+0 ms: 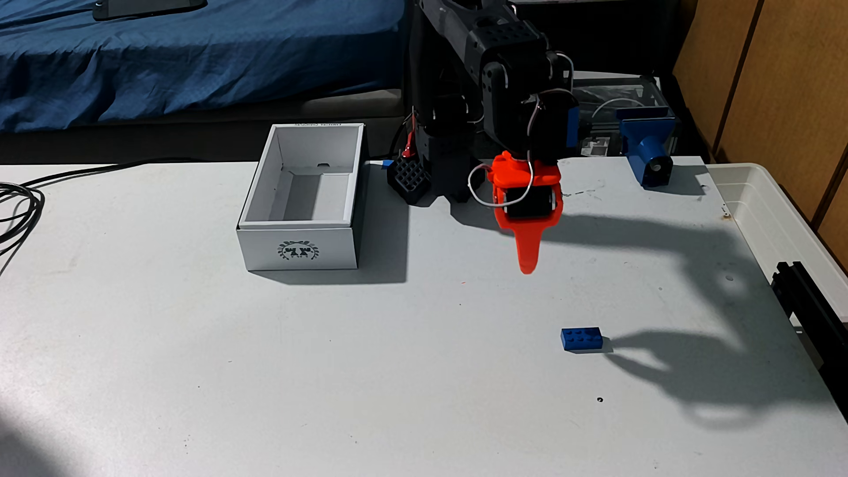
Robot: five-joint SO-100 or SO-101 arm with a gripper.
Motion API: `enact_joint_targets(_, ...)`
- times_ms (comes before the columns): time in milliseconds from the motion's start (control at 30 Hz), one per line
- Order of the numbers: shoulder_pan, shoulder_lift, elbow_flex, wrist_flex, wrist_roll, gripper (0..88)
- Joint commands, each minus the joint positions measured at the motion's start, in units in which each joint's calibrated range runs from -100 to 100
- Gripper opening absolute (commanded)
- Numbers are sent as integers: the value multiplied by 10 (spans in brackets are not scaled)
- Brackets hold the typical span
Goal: Grab the blue brick and place in box
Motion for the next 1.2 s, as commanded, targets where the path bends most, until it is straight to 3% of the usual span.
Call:
enact_joint_targets(0,0,-1,9,-47,-3,14)
enact_joint_targets(200,-4,-2,26,-92,-3,14)
enact_joint_targets(533,-43,59,21,-83,-30,14)
enact_joint_targets(1167,-38,151,-74,-91,-52,19)
